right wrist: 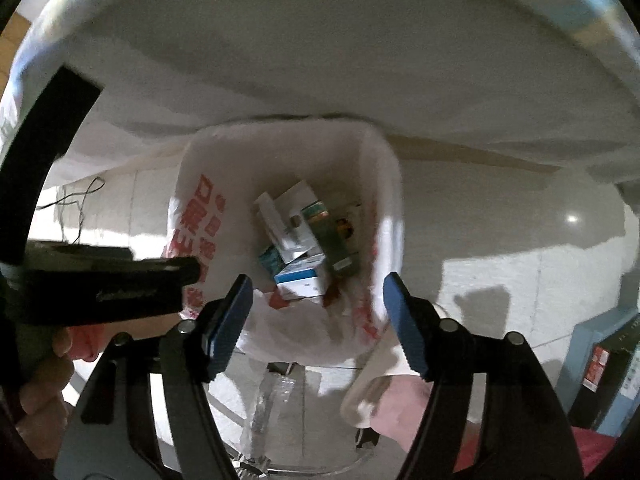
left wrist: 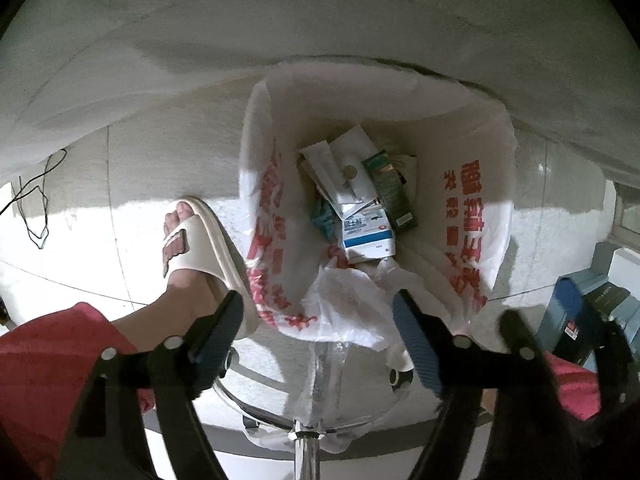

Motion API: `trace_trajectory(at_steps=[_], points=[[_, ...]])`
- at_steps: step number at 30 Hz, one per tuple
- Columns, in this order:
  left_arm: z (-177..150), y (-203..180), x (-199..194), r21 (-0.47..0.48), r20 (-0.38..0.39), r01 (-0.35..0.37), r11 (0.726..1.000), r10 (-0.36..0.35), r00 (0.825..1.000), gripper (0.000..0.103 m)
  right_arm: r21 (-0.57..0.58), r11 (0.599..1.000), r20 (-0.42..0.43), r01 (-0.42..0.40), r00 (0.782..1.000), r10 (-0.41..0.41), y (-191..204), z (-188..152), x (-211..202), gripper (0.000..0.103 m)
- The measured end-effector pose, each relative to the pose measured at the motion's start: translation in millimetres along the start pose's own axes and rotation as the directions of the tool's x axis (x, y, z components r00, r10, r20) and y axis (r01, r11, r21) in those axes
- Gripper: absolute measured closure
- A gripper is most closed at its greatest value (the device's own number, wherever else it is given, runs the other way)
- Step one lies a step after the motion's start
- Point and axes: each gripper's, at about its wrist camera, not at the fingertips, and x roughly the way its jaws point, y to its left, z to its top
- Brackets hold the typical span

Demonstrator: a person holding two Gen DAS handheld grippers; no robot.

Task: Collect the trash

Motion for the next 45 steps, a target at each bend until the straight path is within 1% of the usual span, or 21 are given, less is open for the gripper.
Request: trace_trajectory(at_steps=[2, 4, 6, 7, 9, 12, 14, 17, 20, 23, 25, 28, 31, 33, 39, 40, 42, 45], points=[[-6, 2, -5, -0.003, 0.012, -0.005, 1.0, 0.005, 1.0, 0.025, 0.022, 1.0, 0.019, 0.01, 1.0, -0.01, -3, -1, -12, 0.025], [-12, 3, -12, 0.002, 0.025, -0.009, 1.0, 0.009, 1.0, 0.024, 0.033, 0.999, 0.039, 0.005, 0.999, -0.007, -1, -2, -21, 0.024], [-20, 2, -22, 0.017, 0.052, -0.027, 0.999, 0.026, 0.998, 0.024, 0.025, 0.999, 0.063, 0.031, 0.997, -0.033, 5, -4, -32, 0.019], [-23, 2, -26, 0.023, 0.063, -0.033, 0.999, 0.032, 0.998, 0.024, 0.02, 0.999, 0.075, 0.045, 0.996, -0.046, 7, -4, -37, 0.019], [-31, 3, -42, 0.035, 0.109, -0.04, 0.999, 0.036, 0.993, 0.024, 0.015, 0.998, 0.114, 0.066, 0.991, -0.067, 11, -8, -53, 0.018], [-37, 3, -61, 0.055, 0.155, -0.059, 0.997, 0.05, 0.987, 0.024, 0.023, 0.998, 0.145, 0.056, 0.988, -0.059, 11, -13, -73, 0.016], [-43, 3, -72, 0.062, 0.188, -0.068, 0.996, 0.056, 0.981, 0.024, 0.024, 0.998, 0.166, 0.064, 0.984, -0.067, 14, -16, -86, 0.015], [-51, 1, -85, 0.062, 0.212, -0.075, 0.995, 0.06, 0.976, 0.024, 0.031, 0.996, 0.164, 0.082, 0.983, -0.086, 16, -20, -100, 0.015], [-62, -2, -101, 0.073, 0.247, -0.073, 0.995, 0.053, 0.968, 0.024, 0.026, 0.996, 0.2, 0.087, 0.976, -0.09, 20, -25, -120, 0.015], [-75, -4, -121, 0.074, 0.298, -0.079, 0.994, 0.053, 0.953, 0.024, 0.019, 0.995, 0.23, 0.099, 0.968, -0.1, 25, -31, -141, 0.015], [-86, -3, -135, 0.071, 0.332, -0.076, 0.995, 0.049, 0.942, 0.024, 0.016, 0.996, 0.258, 0.091, 0.962, -0.092, 27, -36, -154, 0.015], [-98, -2, -150, 0.065, 0.364, -0.077, 0.995, 0.048, 0.93, 0.024, 0.014, 0.996, 0.293, 0.086, 0.952, -0.086, 31, -45, -174, 0.015], [-112, -1, -167, 0.062, 0.405, -0.078, 0.995, 0.046, 0.913, 0.024, 0.013, 0.997, 0.323, 0.074, 0.943, -0.074, 35, -54, -190, 0.015], [-124, -1, -180, 0.052, 0.442, -0.09, 0.995, 0.058, 0.895, 0.024, 0.011, 0.997, 0.343, 0.07, 0.937, -0.07, 38, -59, -202, 0.015], [-151, 1, -212, 0.032, 0.51, -0.086, 0.996, 0.058, 0.858, 0.024, 0.009, 0.999, 0.414, 0.04, 0.909, -0.04, 40, -77, -237, 0.015], [-157, 0, -219, 0.032, 0.528, -0.09, 0.995, 0.059, 0.847, 0.024, 0.007, 0.999, 0.429, 0.038, 0.902, -0.038, 40, -81, -243, 0.015], [-165, -2, -228, 0.029, 0.55, -0.098, 0.995, 0.066, 0.833, 0.024, 0.003, 0.999, 0.458, 0.043, 0.888, -0.04, 41, -88, -255, 0.014], [-177, -6, -239, 0.025, 0.576, -0.094, 0.995, 0.062, 0.815, 0.024, 0.01, 0.999, 0.479, 0.048, 0.877, -0.047, 40, -96, -269, 0.014]])
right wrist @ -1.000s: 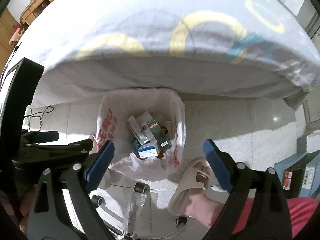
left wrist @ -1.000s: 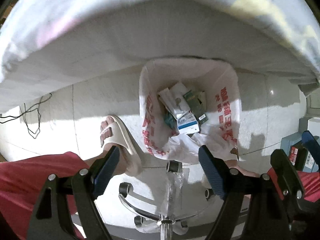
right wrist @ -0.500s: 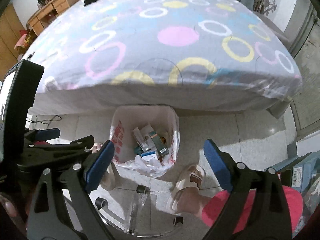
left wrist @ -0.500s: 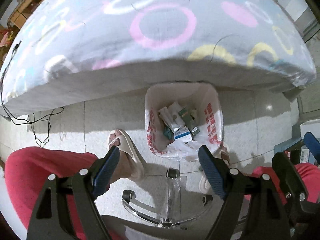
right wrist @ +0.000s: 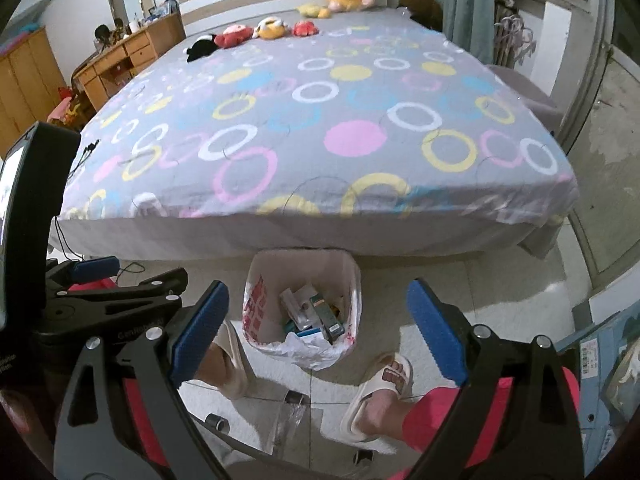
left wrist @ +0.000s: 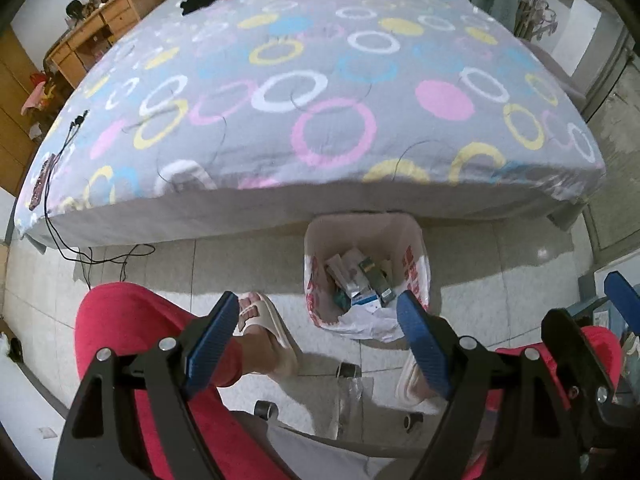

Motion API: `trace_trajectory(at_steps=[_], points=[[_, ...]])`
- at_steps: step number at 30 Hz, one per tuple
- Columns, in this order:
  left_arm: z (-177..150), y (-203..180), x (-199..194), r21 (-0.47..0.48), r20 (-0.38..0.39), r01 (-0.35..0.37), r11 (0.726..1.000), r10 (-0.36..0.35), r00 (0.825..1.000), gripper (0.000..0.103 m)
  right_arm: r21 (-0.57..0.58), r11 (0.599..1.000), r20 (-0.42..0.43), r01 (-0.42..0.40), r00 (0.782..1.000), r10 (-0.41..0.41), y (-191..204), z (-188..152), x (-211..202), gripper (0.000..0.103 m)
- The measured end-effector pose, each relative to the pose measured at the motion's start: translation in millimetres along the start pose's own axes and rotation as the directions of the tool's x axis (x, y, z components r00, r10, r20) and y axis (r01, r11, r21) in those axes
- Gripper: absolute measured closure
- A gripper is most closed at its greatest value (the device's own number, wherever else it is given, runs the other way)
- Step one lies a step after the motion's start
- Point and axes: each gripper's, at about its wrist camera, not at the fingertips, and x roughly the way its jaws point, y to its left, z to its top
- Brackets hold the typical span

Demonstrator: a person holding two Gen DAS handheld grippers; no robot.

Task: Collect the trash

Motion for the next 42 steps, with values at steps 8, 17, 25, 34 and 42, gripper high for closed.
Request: trace_trajectory(at_steps=[8, 17, 25, 34, 42], points=[[-5, -7, -64, -0.01, 0.152, -0.012, 1.0, 0.014, 0.988, 0.024, -0.007, 1.0, 0.132, 0.026, 0.991, -0.025, -2, 4, -62, 0.014], [-4, -5, -157, -0.028, 0.369, -0.035, 0.999, 0.043, 0.928, 0.021, -0.024, 0.999, 0.345, 0.049, 0.938, -0.037, 4, 16, -145, 0.014], [-13, 4, -234, -0.052, 0.537, 0.001, 0.999, 0.027, 0.843, 0.013, -0.018, 0.998, 0.522, 0.066, 0.852, -0.046, 11, 18, -217, 0.011], [-26, 11, -283, -0.072, 0.63, 0.036, 0.997, 0.018, 0.776, 0.008, -0.001, 0.995, 0.623, 0.099, 0.778, -0.076, 14, 17, -265, 0.007], [-32, 11, -298, -0.079, 0.659, 0.017, 0.997, 0.039, 0.751, 0.008, 0.004, 0.994, 0.648, 0.113, 0.756, -0.089, 15, 15, -280, 0.007]])
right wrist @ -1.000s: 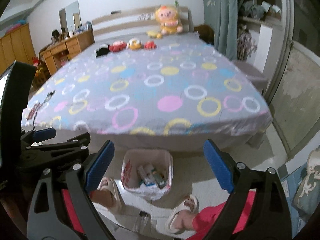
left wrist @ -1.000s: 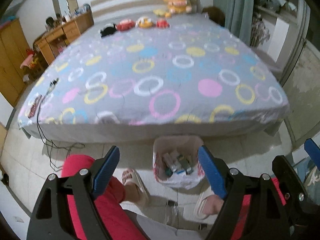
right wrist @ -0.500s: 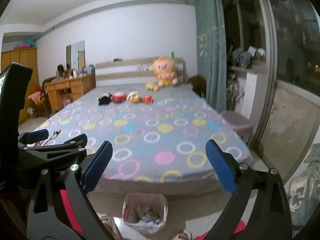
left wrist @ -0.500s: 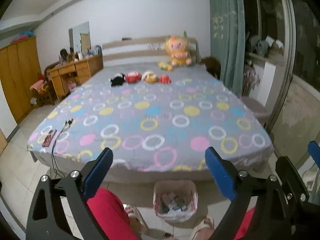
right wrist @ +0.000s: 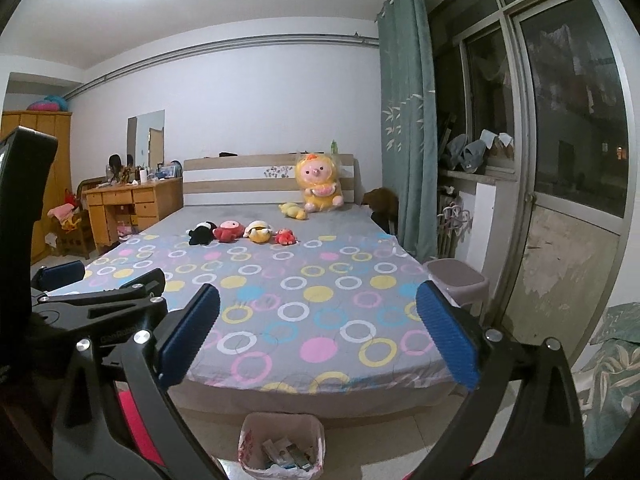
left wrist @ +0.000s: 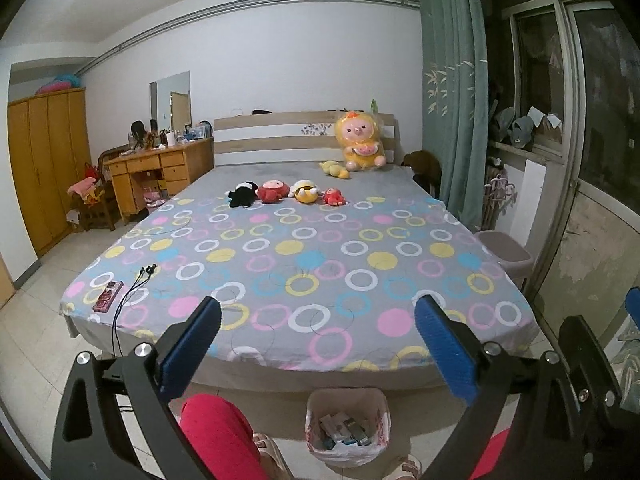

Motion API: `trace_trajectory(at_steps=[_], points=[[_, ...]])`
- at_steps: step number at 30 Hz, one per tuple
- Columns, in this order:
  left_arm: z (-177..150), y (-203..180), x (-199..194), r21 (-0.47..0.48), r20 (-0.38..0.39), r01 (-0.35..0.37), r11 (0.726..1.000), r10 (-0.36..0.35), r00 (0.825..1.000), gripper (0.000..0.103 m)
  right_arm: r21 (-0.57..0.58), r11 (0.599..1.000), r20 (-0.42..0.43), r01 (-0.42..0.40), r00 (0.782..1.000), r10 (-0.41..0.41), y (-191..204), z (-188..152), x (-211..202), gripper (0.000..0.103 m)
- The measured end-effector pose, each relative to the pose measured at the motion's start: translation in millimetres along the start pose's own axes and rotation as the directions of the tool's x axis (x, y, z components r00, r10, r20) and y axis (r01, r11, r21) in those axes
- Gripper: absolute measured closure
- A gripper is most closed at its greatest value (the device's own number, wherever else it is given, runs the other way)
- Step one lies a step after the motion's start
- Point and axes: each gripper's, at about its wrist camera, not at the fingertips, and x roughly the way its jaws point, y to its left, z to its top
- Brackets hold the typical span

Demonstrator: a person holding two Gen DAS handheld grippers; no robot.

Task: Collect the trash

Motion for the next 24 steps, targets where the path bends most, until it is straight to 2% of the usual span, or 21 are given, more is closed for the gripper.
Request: trace_trajectory(at_steps=[24], points=[[8, 3, -6, 0.003, -0.006, -0.032, 0.999, 0.032, 0.999, 0.008, 0.0, 1.0, -0.01, -0.013, 1.0, 0.013, 6, 4, -3, 0.007]])
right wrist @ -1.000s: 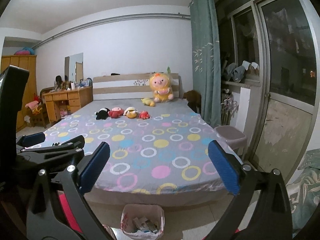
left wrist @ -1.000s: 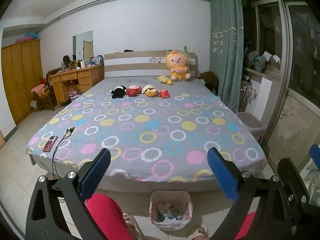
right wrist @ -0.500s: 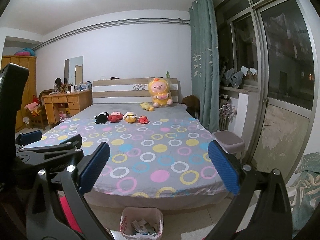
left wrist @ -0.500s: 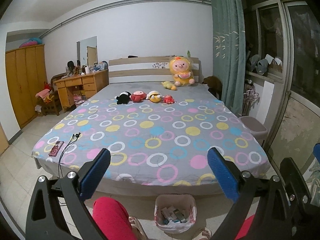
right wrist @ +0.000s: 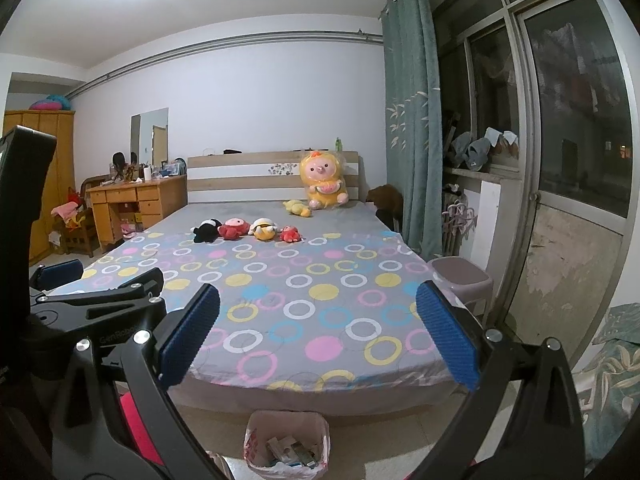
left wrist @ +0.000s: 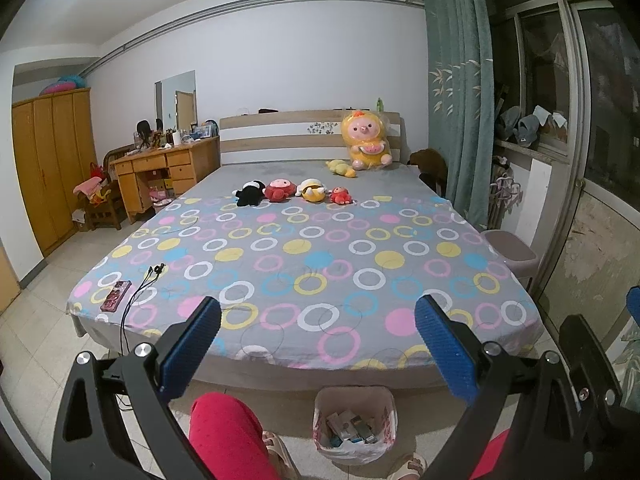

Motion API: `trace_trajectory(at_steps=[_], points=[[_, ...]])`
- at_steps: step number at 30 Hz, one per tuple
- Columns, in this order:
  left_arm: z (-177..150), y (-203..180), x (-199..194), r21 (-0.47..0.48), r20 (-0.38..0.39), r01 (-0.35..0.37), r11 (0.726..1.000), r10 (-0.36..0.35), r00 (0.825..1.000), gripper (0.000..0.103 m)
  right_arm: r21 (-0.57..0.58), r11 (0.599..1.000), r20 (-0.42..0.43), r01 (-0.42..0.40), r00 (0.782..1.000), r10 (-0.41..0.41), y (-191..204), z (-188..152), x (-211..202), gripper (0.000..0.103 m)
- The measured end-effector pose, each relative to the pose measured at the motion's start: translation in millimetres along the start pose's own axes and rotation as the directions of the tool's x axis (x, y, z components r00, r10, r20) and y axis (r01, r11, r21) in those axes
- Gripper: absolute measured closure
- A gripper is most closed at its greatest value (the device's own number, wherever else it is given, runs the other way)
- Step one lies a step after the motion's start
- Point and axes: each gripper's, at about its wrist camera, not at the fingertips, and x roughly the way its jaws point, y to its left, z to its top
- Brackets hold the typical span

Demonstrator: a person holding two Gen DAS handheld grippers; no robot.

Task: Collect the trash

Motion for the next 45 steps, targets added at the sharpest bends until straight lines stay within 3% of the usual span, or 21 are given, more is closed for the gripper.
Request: trace_trajectory(at_steps=[45], points=[[-1.7, 6.5, 1.1, 0.005, -0.003, 0.006, 1.0, -0.006, 1.0, 0.008, -0.003, 1.0, -0.001, 0.005, 1.0, -0.005, -2.4, 1.2, 0.0, 0.007]])
